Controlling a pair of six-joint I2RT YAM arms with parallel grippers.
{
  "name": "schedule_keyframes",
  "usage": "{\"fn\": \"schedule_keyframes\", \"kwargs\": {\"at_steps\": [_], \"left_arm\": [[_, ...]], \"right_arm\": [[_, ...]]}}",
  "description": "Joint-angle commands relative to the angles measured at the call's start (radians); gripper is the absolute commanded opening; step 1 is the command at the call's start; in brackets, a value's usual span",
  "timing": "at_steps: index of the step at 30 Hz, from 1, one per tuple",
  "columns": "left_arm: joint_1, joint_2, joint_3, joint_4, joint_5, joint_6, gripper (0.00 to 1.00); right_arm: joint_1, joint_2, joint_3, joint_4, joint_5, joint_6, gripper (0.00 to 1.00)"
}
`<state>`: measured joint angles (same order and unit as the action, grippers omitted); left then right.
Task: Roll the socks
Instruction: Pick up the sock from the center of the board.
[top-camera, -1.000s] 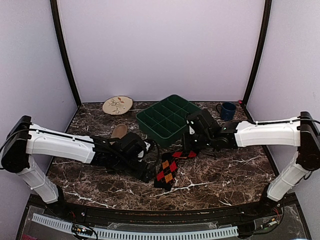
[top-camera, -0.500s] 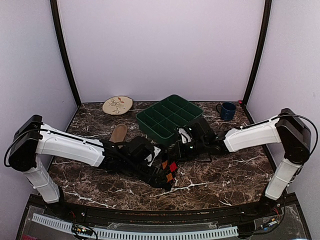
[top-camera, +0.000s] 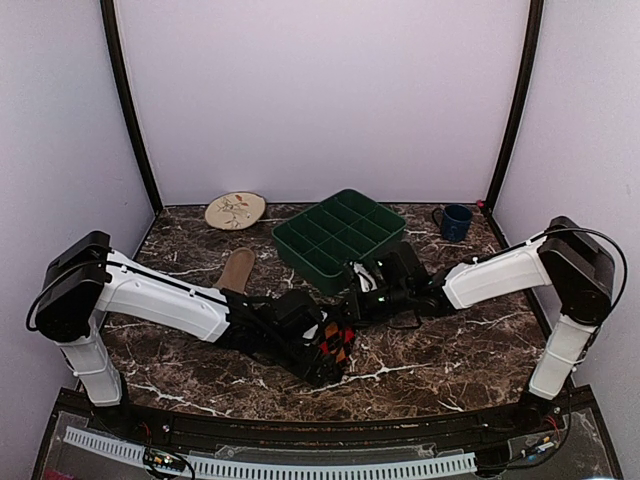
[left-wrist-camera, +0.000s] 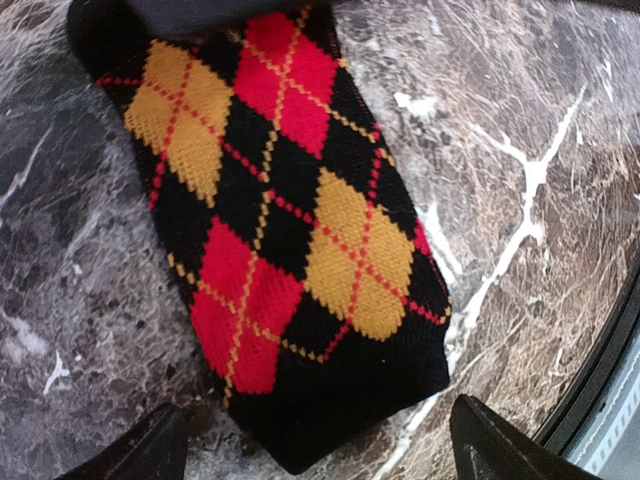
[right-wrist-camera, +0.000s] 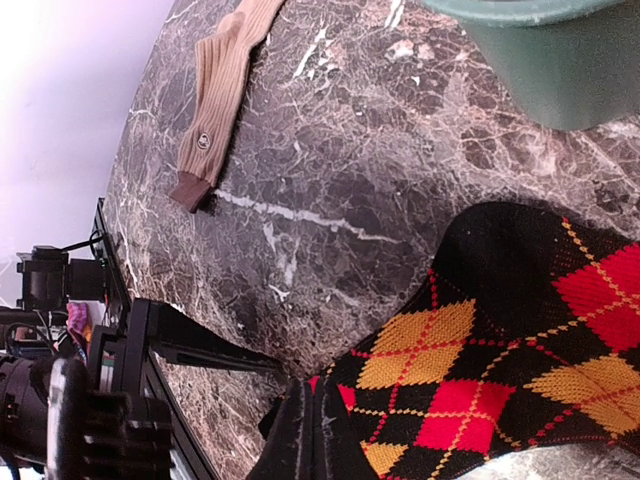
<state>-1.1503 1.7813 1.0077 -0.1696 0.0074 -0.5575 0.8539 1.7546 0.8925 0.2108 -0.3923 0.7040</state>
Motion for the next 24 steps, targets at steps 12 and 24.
{"fn": "schedule_keyframes", "kwargs": {"at_steps": [12,24], "left_arm": [[-0.005,0.046,0.023,-0.051,0.128,-0.116,0.72],[-0.005,0.059,-0.021,0.015,0.172,-0.137,0.18]], "right_arm": [[-0.008,0.002,-0.043,-0.029,-0.004,-0.066,0.00],[0.014,-0.239,-0.067,-0.303,0.180,-0.159,0.31]]}}
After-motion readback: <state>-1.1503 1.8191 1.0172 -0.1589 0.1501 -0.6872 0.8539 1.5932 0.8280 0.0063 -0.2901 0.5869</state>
